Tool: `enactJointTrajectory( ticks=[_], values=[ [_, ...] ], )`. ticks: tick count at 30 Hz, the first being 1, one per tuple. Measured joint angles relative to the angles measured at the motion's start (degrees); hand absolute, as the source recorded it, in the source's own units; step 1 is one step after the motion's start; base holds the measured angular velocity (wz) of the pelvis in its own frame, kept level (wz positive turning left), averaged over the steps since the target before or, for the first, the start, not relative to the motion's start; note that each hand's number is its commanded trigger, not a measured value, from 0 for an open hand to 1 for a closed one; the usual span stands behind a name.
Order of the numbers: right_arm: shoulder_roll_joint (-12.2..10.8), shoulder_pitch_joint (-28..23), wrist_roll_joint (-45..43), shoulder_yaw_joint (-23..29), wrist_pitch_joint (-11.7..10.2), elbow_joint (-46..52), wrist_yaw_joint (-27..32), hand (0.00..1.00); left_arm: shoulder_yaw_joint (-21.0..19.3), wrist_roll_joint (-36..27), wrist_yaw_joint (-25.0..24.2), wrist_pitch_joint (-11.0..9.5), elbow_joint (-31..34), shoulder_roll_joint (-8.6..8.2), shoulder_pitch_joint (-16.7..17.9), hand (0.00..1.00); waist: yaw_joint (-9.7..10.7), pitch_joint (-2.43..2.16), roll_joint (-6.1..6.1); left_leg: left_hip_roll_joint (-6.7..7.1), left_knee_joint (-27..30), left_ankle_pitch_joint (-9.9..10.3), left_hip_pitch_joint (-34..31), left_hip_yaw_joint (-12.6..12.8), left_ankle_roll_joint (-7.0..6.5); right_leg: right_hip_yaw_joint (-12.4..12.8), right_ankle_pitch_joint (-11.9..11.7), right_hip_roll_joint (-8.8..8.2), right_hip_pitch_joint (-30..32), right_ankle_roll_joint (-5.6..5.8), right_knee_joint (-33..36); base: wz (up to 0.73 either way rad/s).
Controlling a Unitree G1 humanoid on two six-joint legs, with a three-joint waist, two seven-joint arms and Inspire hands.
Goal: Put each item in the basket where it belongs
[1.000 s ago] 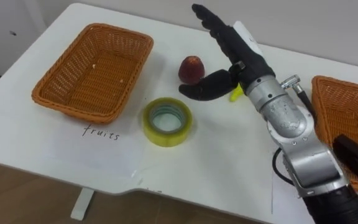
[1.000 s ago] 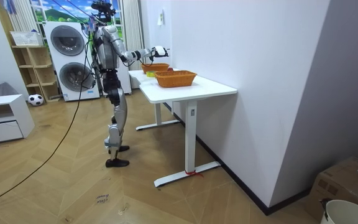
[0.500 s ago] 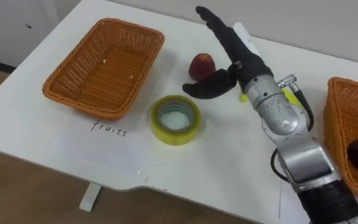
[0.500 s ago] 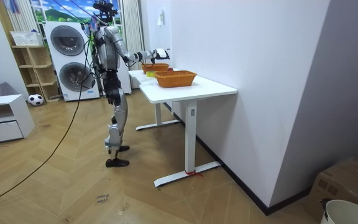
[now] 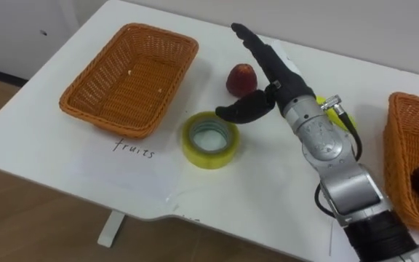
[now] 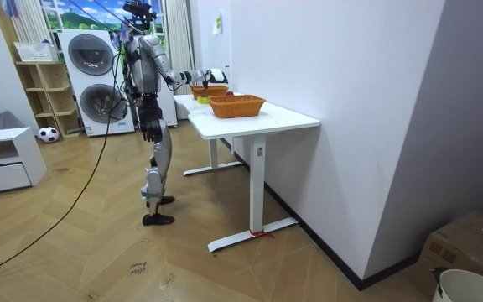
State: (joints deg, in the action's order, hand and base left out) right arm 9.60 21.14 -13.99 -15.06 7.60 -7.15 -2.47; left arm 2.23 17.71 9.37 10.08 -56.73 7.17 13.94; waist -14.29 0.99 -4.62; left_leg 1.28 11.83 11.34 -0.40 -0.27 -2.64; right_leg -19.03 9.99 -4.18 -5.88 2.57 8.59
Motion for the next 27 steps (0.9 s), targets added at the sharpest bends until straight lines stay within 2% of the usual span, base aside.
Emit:
enactJointTrajectory(
  ticks=[12, 17, 27],
  values=[
    [-0.53, 0.00, -0.91, -1.73, 0.00, -0.91, -0.10, 0.00, 0.28, -0.01, -1.71, 0.02, 1.01, 0.03, -0.13, 0.00, -0.28, -0.02, -0.03, 0.09, -0.02, 0.00, -0.53, -0.18, -0.01, -0.19, 0.00, -0.02, 0.33, 0.00, 0.02, 0.00],
    [-1.42, 0.00, -4.36, -1.83, 0.00, -0.95, -0.11, 0.00, 0.30, 0.00, -2.33, 0.00, 2.30, 0.02, -0.20, 0.00, -0.32, -0.04, -0.06, 0.13, 0.04, 0.00, -0.97, -0.18, -0.01, -0.62, 0.00, -0.06, 0.72, 0.00, 0.01, 0.00],
    [-1.42, 0.00, -8.42, -2.98, 0.06, -2.13, -0.20, 0.00, 0.28, -0.01, -2.32, -0.03, 2.39, 0.04, -0.98, 0.00, -0.32, -0.04, -0.13, 0.25, 0.00, -0.04, -1.09, 0.11, -0.07, -1.36, 0.00, -0.29, 0.91, 0.01, 0.01, 0.00]
  ],
)
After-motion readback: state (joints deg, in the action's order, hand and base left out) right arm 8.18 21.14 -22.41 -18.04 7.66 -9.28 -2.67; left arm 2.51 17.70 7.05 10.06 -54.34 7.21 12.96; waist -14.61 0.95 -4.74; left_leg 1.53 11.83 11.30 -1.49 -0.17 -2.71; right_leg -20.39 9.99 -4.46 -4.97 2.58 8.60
